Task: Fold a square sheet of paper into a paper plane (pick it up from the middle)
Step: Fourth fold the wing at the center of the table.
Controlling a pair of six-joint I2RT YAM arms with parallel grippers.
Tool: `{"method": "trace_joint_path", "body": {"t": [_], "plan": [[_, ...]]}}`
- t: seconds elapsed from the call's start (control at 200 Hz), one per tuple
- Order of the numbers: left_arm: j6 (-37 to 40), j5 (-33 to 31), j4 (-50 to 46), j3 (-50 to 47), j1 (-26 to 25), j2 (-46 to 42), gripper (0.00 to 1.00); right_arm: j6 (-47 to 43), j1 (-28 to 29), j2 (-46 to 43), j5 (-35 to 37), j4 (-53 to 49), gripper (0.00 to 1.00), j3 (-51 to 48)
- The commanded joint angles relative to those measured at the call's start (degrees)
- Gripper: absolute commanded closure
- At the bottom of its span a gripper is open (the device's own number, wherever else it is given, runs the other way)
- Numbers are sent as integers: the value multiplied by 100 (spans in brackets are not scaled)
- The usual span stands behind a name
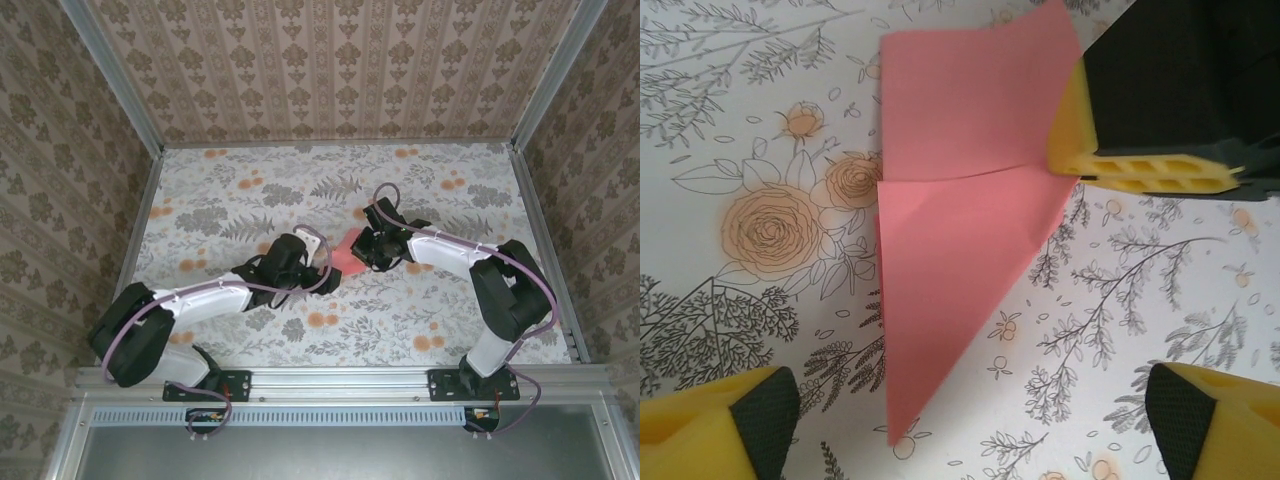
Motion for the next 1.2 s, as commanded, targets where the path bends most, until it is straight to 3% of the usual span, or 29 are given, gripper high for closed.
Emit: {"method": "trace_joint_path", "body": {"t": [0.0,0.3,0.71,1.195], "plan": [[671,85,282,137,-51,285,11,136,-7,42,-199,-322,100,214],[1868,-96,536,405,-63,895,19,132,-108,222,-678,-195,96,305],[2177,-471,1160,381,-360,1493,26,257,-218,422,-1067,33,92,364],[2135,-760,1432,289,-387,1663,68,251,-314,349,-1255,116,77,204]]}}
